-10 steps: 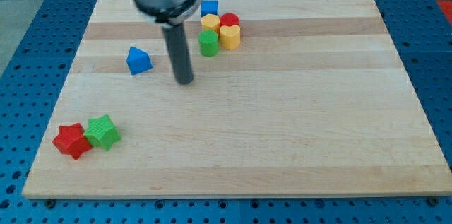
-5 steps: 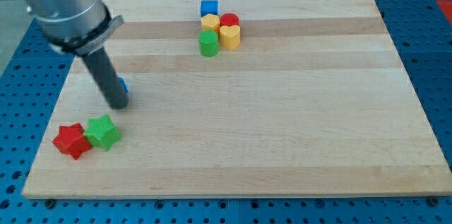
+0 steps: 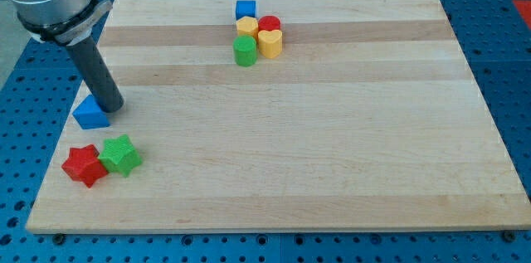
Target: Slide the blue triangle above green star
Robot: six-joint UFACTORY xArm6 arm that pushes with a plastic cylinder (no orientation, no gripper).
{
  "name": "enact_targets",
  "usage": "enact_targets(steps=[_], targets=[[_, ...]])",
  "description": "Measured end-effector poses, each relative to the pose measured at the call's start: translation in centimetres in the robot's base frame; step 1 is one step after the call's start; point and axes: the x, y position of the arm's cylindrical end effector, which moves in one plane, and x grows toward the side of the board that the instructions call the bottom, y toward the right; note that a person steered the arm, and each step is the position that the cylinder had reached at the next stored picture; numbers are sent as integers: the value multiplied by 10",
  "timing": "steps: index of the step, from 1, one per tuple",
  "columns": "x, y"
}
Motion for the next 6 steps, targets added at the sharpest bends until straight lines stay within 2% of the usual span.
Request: enact_targets(steps=[1,2,3,4,5,6], targets=[[-21,-3],[-25,-36],[35,-19],[45,-5],[-2,10],[-6,95]])
